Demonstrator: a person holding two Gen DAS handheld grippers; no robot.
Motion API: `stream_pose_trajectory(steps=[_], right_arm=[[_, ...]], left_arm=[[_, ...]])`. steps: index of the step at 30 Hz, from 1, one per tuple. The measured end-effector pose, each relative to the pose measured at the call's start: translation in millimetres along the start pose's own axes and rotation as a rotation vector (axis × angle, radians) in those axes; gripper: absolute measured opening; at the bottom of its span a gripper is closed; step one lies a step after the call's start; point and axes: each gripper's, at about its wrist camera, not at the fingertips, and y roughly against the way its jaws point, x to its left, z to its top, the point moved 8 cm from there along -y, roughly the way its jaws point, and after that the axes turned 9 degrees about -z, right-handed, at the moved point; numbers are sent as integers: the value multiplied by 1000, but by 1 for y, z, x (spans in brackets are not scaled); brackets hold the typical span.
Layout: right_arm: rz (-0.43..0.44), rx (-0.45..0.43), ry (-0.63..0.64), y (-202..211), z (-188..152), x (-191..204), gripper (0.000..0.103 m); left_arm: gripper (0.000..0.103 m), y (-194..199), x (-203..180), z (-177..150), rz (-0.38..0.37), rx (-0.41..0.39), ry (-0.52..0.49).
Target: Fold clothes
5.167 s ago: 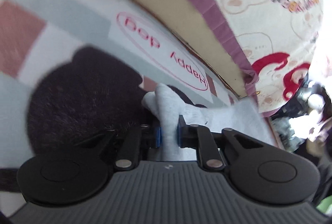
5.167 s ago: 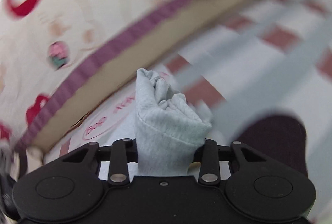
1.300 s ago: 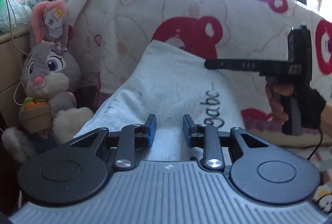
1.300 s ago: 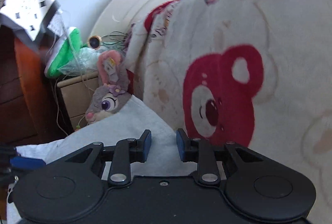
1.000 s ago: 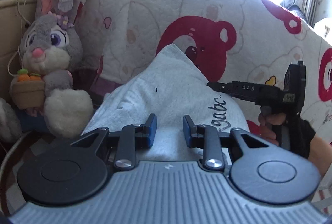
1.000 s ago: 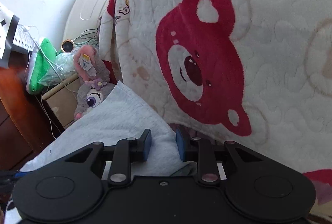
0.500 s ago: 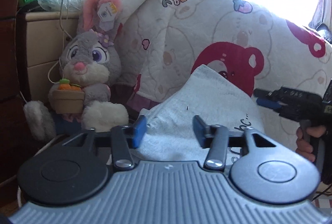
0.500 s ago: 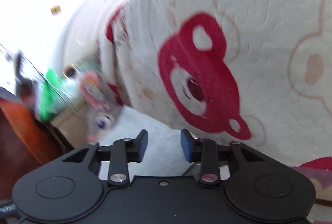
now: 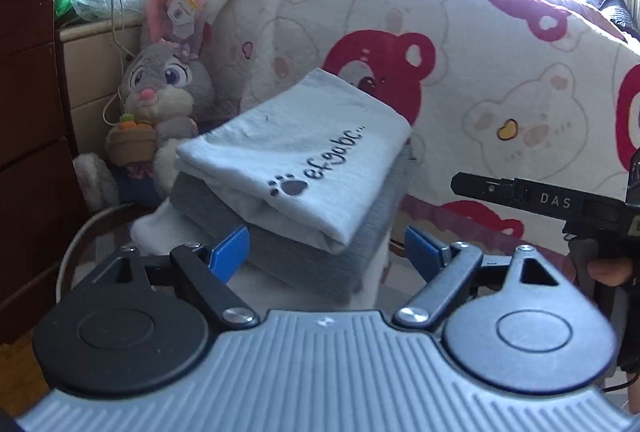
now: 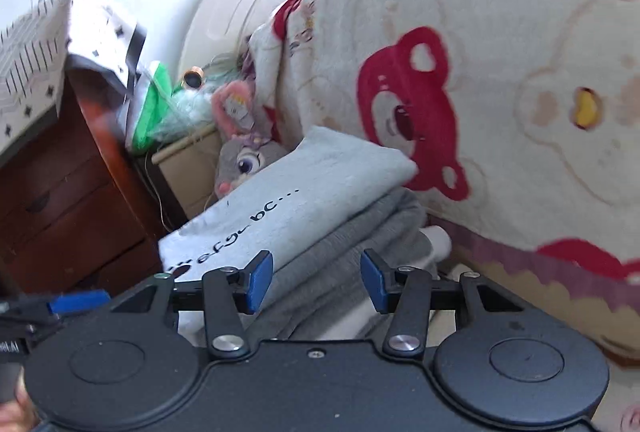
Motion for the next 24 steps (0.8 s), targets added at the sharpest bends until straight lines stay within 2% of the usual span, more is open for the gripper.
stream_pose_trajectory(steps=[5,7,9,11,12,13,16,21,24], right_arm=[[-13,-19,63,56,-22,6,59],[-41,24,49,73,-36,6,59],[-83,76,13,92,-50,4,59],[-68,89,-32,118,-60,4,64],[-40,91,-40,130,-64,5,69],[-41,98,-36,138,-68,5,69],[-94,117,5,151,-80,2,69],[-152,148,19,158,-91,-10,69],[-215,166,35,158,-94,-18,69]], left_arm=[[88,18,-31,-29,139,18,-71],[95,25,-42,-40,184,29,-76],[97,30,-53,-56,235,82,-55],[97,42,-63,-70,262,96,-25],[99,47,-68,-77,275,103,-14],[103,50,-74,-83,281,110,-28],[103,55,-89,-98,296,123,-58],[103,43,-97,-115,364,180,-30],[103,29,-103,-124,368,231,-9]])
